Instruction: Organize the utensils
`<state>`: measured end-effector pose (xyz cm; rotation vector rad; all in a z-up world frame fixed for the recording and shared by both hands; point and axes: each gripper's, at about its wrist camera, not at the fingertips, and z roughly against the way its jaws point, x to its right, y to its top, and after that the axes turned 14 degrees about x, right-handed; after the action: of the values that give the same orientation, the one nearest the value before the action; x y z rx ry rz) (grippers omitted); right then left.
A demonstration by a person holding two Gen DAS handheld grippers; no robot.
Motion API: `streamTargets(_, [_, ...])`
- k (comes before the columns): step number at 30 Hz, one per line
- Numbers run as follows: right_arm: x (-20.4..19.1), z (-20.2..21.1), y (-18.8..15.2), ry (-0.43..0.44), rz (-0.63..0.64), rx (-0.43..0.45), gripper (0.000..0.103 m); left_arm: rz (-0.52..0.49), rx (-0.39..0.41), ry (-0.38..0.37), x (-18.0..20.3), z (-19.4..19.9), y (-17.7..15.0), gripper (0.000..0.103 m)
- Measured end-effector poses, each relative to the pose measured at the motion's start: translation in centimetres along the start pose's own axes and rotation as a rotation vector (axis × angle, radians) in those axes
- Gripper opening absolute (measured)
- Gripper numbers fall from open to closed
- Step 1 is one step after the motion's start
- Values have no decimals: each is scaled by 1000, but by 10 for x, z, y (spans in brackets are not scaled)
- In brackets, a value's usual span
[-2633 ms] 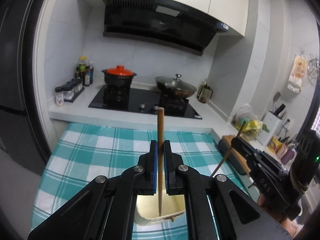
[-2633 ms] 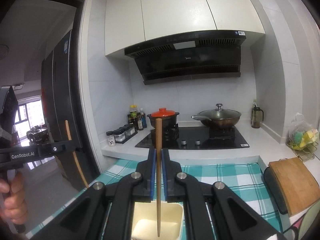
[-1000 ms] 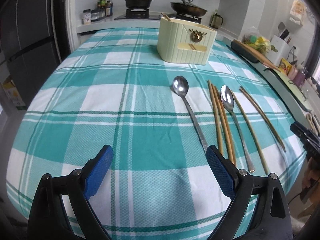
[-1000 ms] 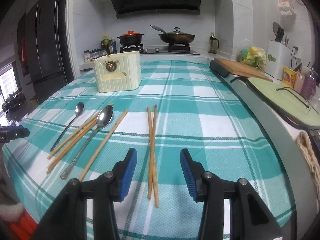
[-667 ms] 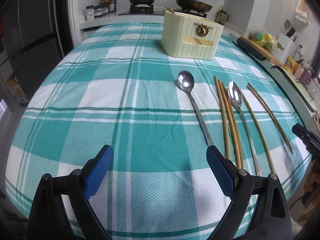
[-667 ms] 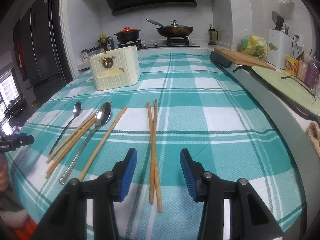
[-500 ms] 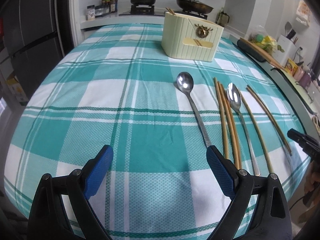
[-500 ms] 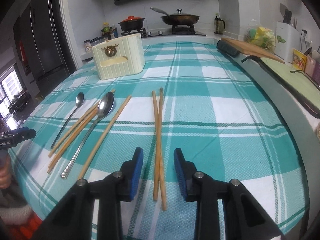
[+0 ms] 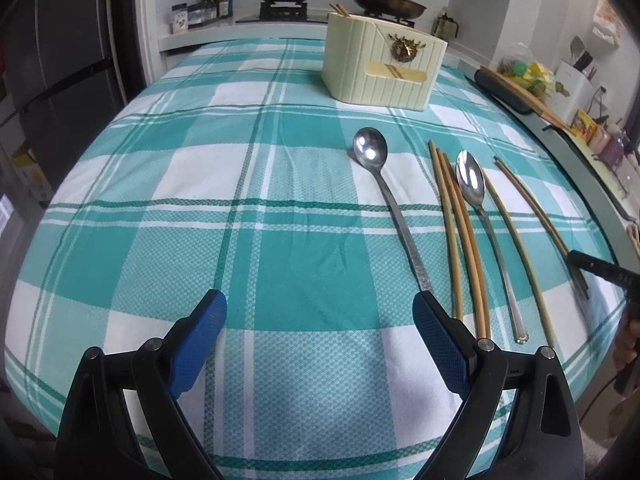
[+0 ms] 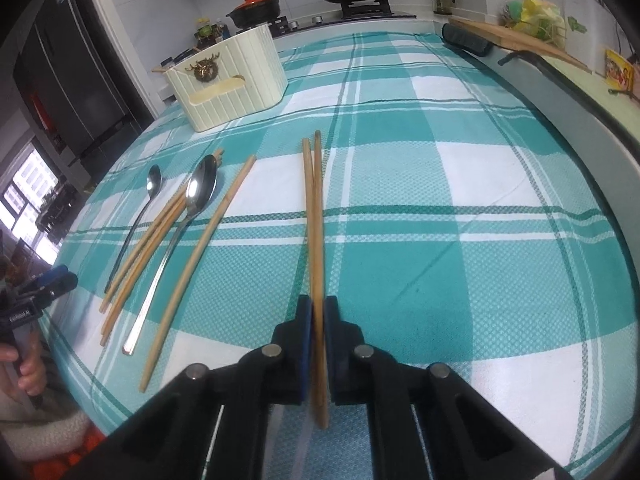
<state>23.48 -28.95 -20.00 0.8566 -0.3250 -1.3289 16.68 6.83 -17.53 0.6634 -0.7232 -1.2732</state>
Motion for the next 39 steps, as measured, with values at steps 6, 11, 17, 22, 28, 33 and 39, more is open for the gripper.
streamTargets(6, [27, 4, 4, 22, -159, 21, 7, -14, -3, 0, 1, -2, 0, 95])
streamTargets(11, [43, 6, 5, -11, -198, 32, 10, -25, -10, -1, 5, -5, -1, 95])
streamTargets(17, [46, 7, 6, -48, -140, 20, 6, -27, -10, -1, 6, -5, 0, 95])
streamTargets(22, [29, 7, 12, -49, 8, -2, 10, -36, -5, -4, 10, -3, 2, 95])
streamTargets(28, [19, -1, 13, -40, 105, -30, 10, -12, -11, -31, 10, -10, 16, 95])
streamTargets(33, [14, -6, 13, -35, 181, -58, 10, -20, -30, -21, 21, -34, 34, 95])
streamTargets(39, [5, -12, 15, -45, 257, -71, 10, -116, -60, 51, 41, -75, 39, 95])
